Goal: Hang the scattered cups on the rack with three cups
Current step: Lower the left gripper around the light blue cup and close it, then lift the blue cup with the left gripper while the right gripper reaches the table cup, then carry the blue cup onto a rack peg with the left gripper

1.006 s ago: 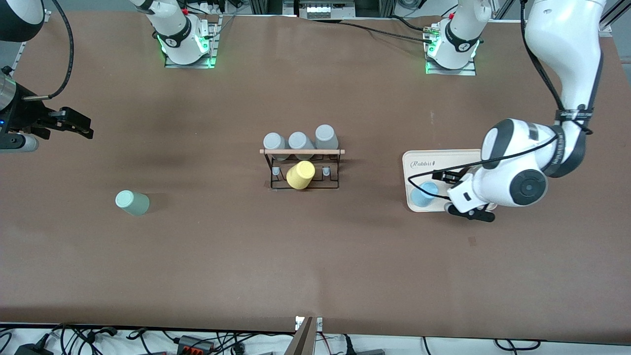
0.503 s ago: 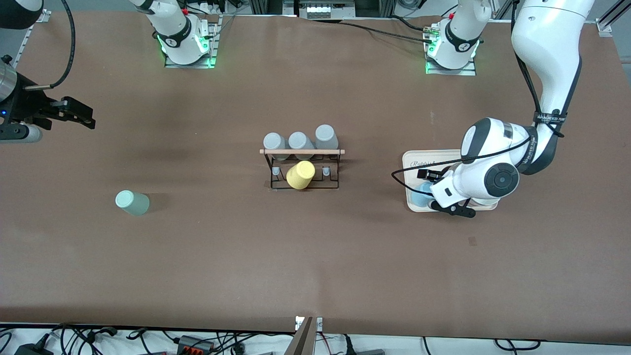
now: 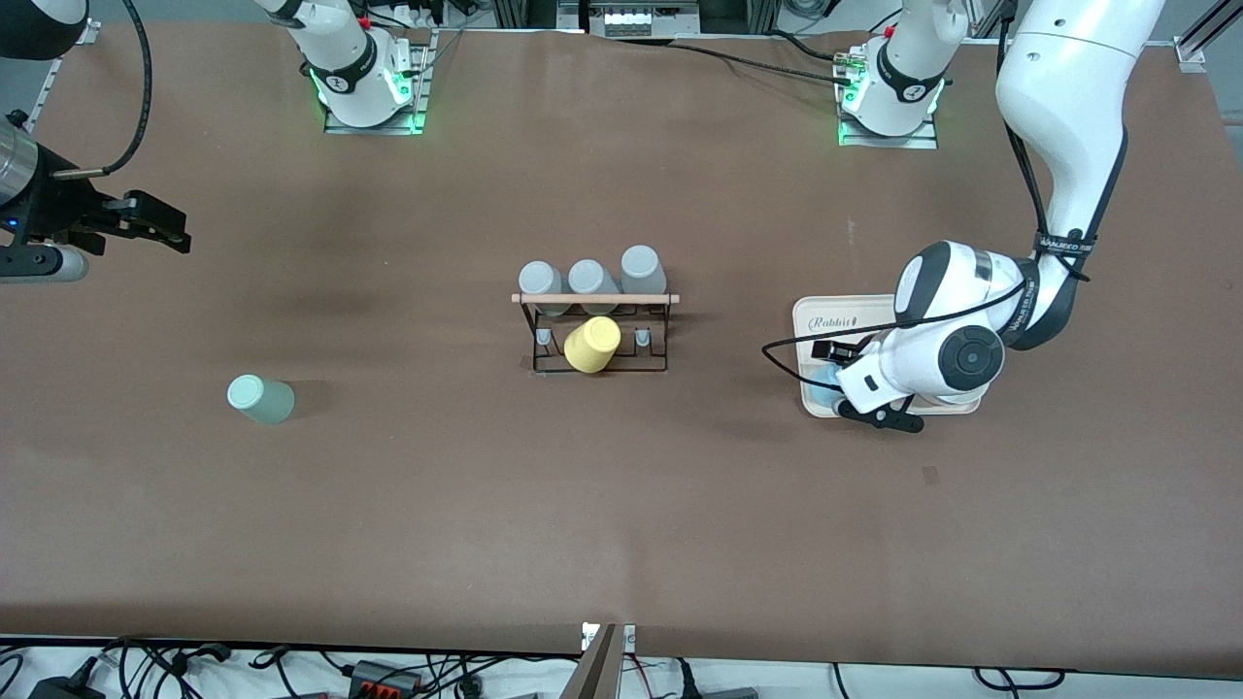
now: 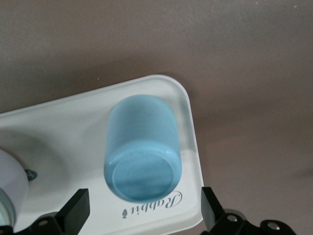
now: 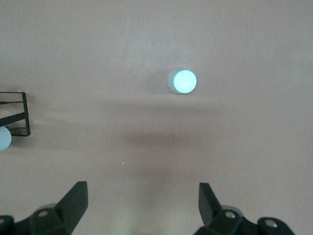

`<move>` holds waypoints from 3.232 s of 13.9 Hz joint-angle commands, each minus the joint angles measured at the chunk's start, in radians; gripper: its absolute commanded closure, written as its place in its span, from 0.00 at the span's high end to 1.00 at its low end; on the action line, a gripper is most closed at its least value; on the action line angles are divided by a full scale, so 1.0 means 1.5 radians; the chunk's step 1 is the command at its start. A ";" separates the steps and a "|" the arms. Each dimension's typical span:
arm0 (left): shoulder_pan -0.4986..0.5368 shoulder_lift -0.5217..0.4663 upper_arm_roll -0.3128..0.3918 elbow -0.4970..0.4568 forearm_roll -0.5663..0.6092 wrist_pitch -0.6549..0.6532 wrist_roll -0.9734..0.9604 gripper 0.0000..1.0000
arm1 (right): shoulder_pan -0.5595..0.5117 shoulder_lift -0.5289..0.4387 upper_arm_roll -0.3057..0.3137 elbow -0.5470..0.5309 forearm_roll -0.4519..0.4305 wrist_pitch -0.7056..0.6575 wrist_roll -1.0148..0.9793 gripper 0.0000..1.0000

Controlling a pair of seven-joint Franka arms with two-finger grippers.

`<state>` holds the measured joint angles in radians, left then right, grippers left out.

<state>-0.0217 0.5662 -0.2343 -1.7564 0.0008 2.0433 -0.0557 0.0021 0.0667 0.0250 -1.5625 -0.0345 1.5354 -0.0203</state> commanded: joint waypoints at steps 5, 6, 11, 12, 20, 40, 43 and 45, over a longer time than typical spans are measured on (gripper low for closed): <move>-0.001 0.028 0.001 0.030 -0.014 0.021 -0.002 0.89 | -0.017 0.070 -0.004 0.008 0.000 -0.019 -0.024 1.00; -0.001 0.028 0.001 0.030 -0.014 0.021 -0.001 0.81 | -0.021 0.087 -0.004 0.008 -0.002 -0.014 -0.029 1.00; 0.001 0.031 0.001 0.032 -0.013 0.021 0.005 0.20 | -0.037 0.129 -0.004 -0.047 -0.043 0.126 -0.031 1.00; 0.000 0.028 0.001 0.033 -0.013 0.019 0.004 0.12 | -0.044 0.130 -0.004 -0.070 -0.044 0.169 -0.032 1.00; -0.028 0.018 -0.074 0.206 -0.103 -0.203 -0.054 0.06 | -0.072 0.256 -0.004 -0.108 -0.044 0.352 -0.087 1.00; -0.180 0.078 -0.151 0.341 -0.087 -0.179 -0.260 0.08 | -0.081 0.310 -0.004 -0.171 -0.044 0.502 -0.086 0.77; -0.183 0.094 -0.142 0.342 -0.066 -0.171 -0.258 0.09 | -0.077 0.309 -0.004 -0.168 -0.044 0.500 -0.089 0.50; -0.184 0.101 -0.141 0.340 -0.062 -0.158 -0.257 0.10 | -0.074 0.305 -0.003 -0.163 -0.044 0.498 -0.090 0.34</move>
<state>-0.2844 0.6909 -0.4558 -1.2834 -0.1156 1.8022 -0.4468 -0.1097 0.5401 0.0135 -1.8081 -0.0918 2.2909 -0.1372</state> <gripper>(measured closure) 0.348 0.357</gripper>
